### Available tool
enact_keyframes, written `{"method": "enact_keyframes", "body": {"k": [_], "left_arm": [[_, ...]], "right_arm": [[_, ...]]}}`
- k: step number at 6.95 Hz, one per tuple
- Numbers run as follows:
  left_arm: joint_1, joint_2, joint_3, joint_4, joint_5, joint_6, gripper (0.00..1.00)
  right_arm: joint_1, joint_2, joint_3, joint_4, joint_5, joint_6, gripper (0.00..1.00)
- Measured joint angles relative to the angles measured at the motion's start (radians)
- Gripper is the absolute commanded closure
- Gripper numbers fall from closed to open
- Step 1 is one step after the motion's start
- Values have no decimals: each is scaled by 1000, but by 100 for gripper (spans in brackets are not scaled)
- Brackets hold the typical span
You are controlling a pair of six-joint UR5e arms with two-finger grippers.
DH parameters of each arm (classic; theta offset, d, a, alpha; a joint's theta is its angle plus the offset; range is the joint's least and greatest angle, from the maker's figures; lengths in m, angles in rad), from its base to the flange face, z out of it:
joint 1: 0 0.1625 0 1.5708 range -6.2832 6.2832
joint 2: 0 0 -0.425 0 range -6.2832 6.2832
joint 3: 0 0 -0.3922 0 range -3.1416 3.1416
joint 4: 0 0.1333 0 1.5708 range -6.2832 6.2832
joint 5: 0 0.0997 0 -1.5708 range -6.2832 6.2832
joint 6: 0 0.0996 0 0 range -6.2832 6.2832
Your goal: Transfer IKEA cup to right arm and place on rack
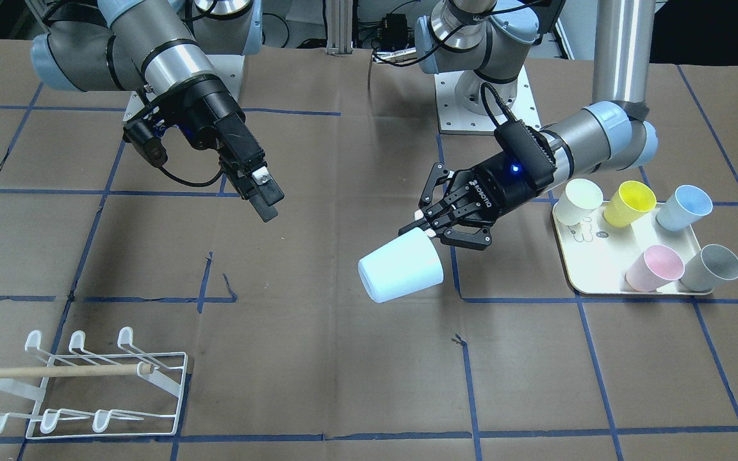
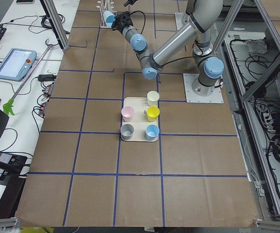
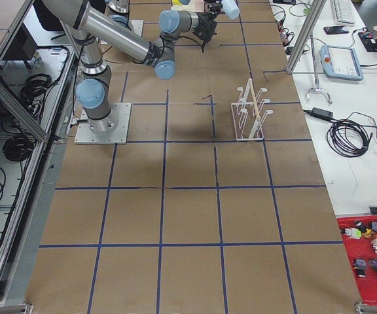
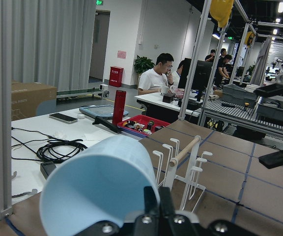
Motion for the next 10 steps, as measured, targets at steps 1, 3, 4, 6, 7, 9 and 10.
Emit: {"method": "enact_keyframes", "body": {"k": [1, 3, 4, 6, 7, 9, 10], "left_arm": [[-15, -2, -11, 52, 3, -40, 94], [-41, -3, -16, 80, 7, -63, 94], [-46, -4, -16, 82, 9, -65, 94], [-52, -5, -15, 83, 10, -66, 93], [-59, -6, -15, 84, 17, -68, 93], [-78, -5, -13, 84, 46, -73, 93], [-81, -4, -13, 84, 51, -73, 93]], "right_arm": [[0, 3, 0, -1, -2, -1, 0], [1, 3, 0, -2, -6, -2, 1], [2, 1, 4, -2, -16, -1, 1], [14, -3, 18, -5, -64, 62, 2], [33, 0, 20, -7, -89, 114, 2], [91, 25, 2, -13, -141, 148, 4], [118, 42, -20, -17, -162, 151, 4]]}}
